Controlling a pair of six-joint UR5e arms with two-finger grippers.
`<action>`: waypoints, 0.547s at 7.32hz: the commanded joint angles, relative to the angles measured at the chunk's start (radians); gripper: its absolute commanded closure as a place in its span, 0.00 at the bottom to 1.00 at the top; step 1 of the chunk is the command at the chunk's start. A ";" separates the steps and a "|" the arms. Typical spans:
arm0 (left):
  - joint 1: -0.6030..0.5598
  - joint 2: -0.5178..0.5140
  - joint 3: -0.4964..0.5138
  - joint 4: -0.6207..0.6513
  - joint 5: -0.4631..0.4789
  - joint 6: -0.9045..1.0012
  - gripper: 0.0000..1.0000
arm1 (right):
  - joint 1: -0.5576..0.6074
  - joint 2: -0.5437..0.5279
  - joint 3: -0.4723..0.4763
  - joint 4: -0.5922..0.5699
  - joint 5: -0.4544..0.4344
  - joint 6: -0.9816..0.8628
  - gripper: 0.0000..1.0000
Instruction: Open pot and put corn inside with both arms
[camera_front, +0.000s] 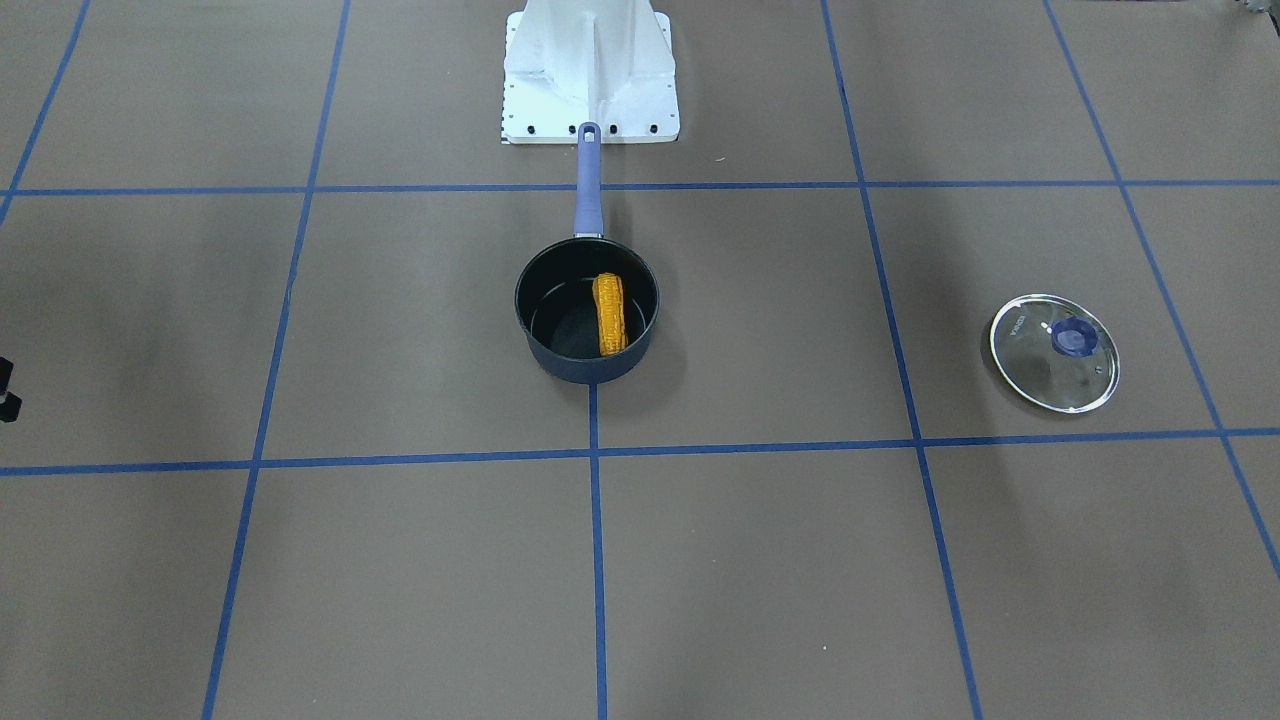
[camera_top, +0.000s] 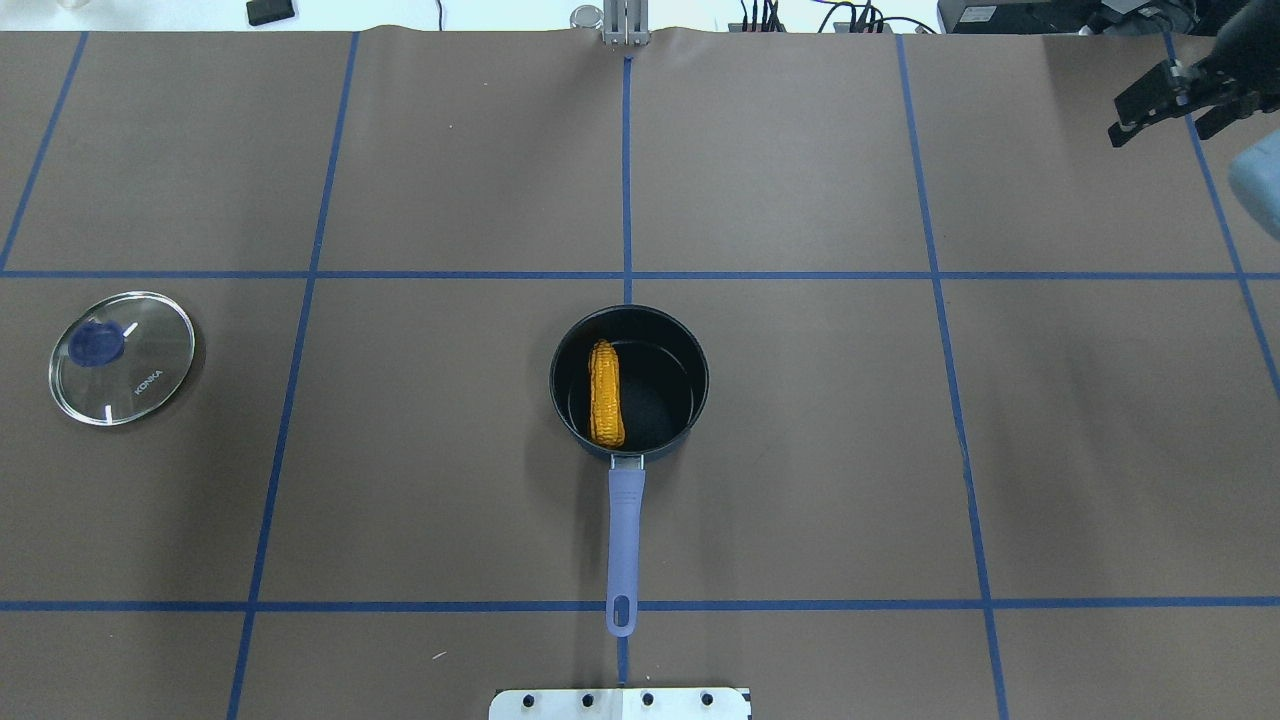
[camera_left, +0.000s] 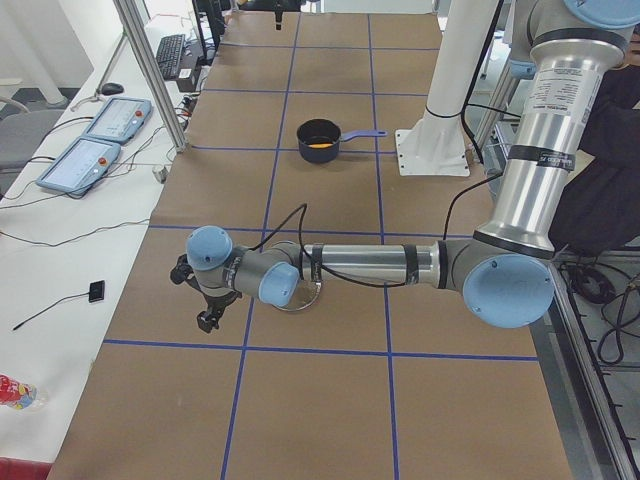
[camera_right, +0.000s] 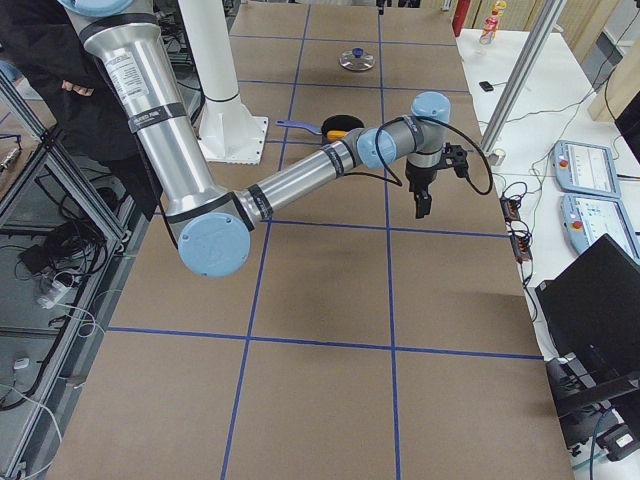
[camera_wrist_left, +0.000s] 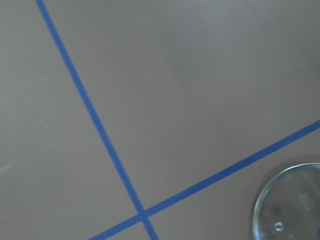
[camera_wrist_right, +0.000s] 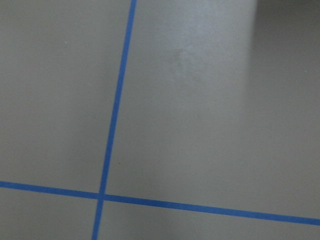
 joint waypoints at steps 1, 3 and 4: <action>-0.045 -0.023 0.048 0.001 -0.039 0.025 0.03 | 0.075 -0.091 -0.009 0.001 0.015 -0.103 0.00; -0.065 -0.023 0.080 0.001 -0.049 0.027 0.02 | 0.134 -0.103 -0.096 0.001 0.018 -0.182 0.00; -0.090 -0.024 0.105 -0.001 -0.070 0.027 0.03 | 0.180 -0.097 -0.154 0.001 0.029 -0.249 0.00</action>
